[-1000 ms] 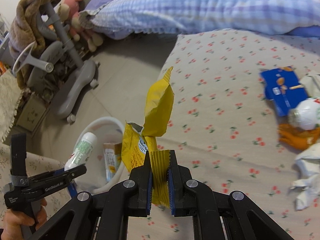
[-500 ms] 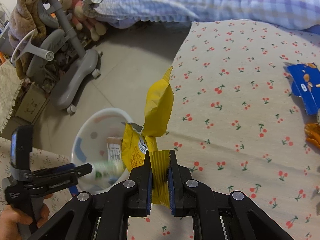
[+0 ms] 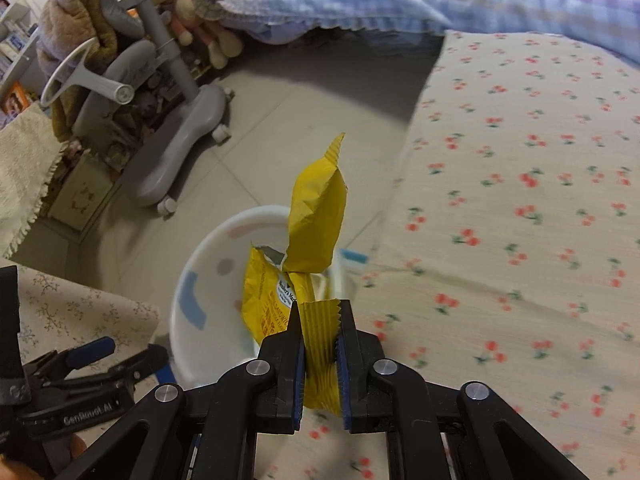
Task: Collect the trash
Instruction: 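Drop the white bottle and yellow wrapper into the wastebasket with both tools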
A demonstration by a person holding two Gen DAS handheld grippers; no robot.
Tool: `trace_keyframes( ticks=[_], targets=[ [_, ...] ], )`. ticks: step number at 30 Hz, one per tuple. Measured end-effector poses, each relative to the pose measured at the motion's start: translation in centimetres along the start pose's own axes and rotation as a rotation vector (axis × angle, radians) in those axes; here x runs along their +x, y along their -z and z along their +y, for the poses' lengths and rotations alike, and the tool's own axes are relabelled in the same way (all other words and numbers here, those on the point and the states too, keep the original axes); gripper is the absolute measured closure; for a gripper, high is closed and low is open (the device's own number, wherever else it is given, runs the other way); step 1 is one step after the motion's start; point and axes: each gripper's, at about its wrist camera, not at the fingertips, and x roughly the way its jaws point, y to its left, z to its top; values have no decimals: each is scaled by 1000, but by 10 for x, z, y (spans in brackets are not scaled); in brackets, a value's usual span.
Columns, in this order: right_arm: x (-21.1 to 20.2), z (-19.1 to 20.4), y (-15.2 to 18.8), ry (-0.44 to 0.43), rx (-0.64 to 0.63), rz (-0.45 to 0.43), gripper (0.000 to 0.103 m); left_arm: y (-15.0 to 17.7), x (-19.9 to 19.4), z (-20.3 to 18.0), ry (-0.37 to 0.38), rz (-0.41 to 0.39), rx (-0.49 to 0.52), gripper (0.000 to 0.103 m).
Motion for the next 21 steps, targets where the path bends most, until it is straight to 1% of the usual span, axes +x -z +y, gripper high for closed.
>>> trace_keyframes(
  ticks=[1,3,4,8,11,14,16,18,21],
  targets=[
    [3,3,0,-6,-4,-2,85,1,-1,-1,-3,-6,3,3],
    [5,5,-1,-13,0,1,54,1,-4,-1,-3,-18,10,2],
    [3,6,-1,-21,6,-11,50,2,-5,-2,-2,-20,12,2],
    [-6,5,-2,-12,7,-31,48,2,-8,-4,16,-21,11,2],
    [-18,-3,-1,5,32,-50,40,2,-10,-9,37,-18,9,2],
    [-31,-12,1,22,53,-61,38,3,-12,-19,77,-11,16,2],
    [-42,-19,3,49,55,-70,35,4,-13,-28,115,1,18,2],
    [-54,-24,5,81,52,-85,29,4,-13,-39,139,9,29,2],
    [-74,-41,10,141,52,-107,27,4,-16,-56,147,8,58,2]
  ],
)
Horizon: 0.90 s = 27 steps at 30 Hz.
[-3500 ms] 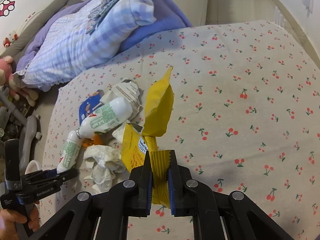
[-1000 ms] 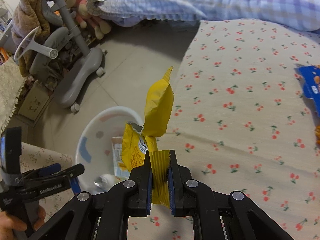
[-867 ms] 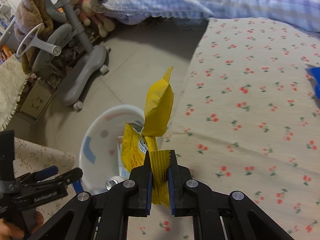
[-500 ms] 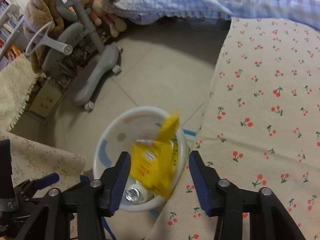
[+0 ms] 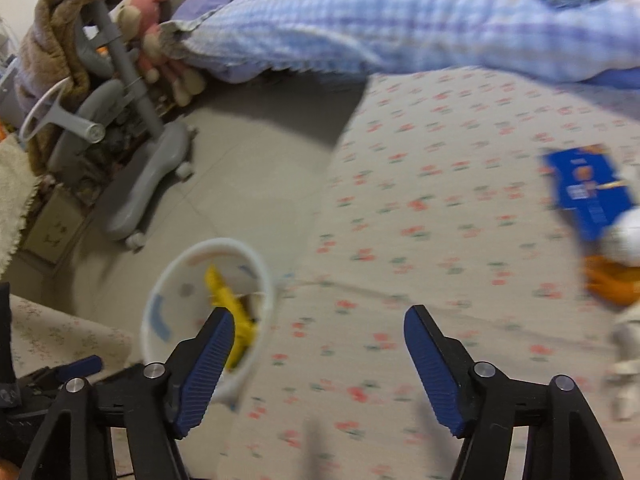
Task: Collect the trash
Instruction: 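Drop the white bottle and yellow wrapper into the wastebasket with both tools, then grasp the crumpled white paper with the right tool while the left tool grasps a white bottle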
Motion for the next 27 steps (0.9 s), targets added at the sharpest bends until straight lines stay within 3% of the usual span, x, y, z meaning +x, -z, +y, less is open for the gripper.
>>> trace_keyframes(
  ticks=[11,18,27],
  targets=[
    [-53,-121,-3,268,116,-9,24,-2,6,-56,41,24,65,2],
    [-60,-178,2,306,211,58,24,-4,13,-81,55,38,92,2],
    [-33,-182,10,295,178,162,24,-5,21,-102,56,57,117,2]
  ],
)
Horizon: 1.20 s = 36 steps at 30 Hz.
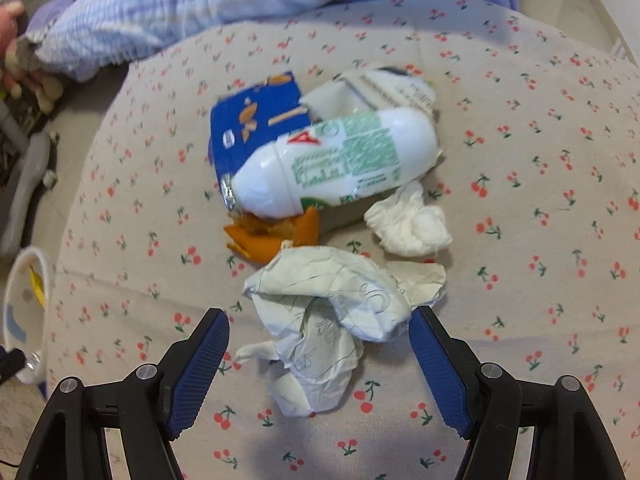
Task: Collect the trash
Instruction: 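Grasp the crumpled white paper with the right tool while the left tool grasps a white bottle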
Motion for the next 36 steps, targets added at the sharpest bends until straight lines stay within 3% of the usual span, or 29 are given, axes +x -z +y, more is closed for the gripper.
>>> trace_keyframes(
  ticks=[3,4,6,9,12,19,27,36],
  targets=[
    [12,3,2,44,-22,13,29,0,-1,-7,8,-1,9,2],
    [15,3,2,53,-28,18,36,1,-2,-9,12,-3,12,2],
    [18,2,5,61,-54,38,66,2,-4,-14,18,-11,17,2],
    [9,-9,10,25,-45,36,75,5,-7,-28,30,-31,35,2],
    [-15,-27,15,-39,2,-3,76,5,-10,-49,49,-35,82,2],
    [-59,-80,26,-31,73,-83,75,-3,-17,-122,-15,-102,305,2],
    [-65,-131,27,11,158,-89,75,-30,2,-226,-21,-137,511,2],
    [-68,-162,24,-11,195,-96,75,-52,42,-317,-107,-138,748,6]
  ],
)
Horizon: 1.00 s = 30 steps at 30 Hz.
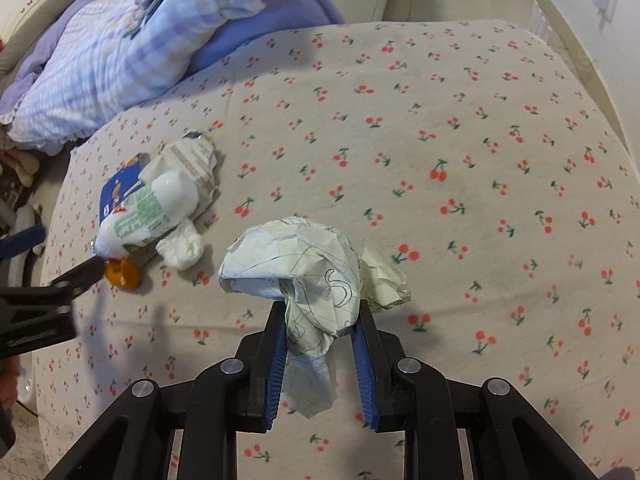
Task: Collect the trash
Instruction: 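Grasp the crumpled white paper with the right tool while the left tool grasps a white bottle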
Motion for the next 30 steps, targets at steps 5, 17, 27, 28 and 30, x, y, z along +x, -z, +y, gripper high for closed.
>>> trace_keyframes(
  ticks=[5,17,27,28,30],
  targets=[
    [1,-8,-2,-8,23,10,75,-11,9,-25,19,3,111,24],
    [-5,-11,1,-9,21,1,75,3,14,-43,-28,-7,184,44],
    [-10,-7,6,-62,42,5,75,27,5,-9,73,19,-104,55],
    [-11,-5,6,-60,40,2,75,33,4,-5,99,39,-139,56],
    [-12,-1,8,-63,36,0,75,42,8,1,146,83,-178,64]
  ],
)
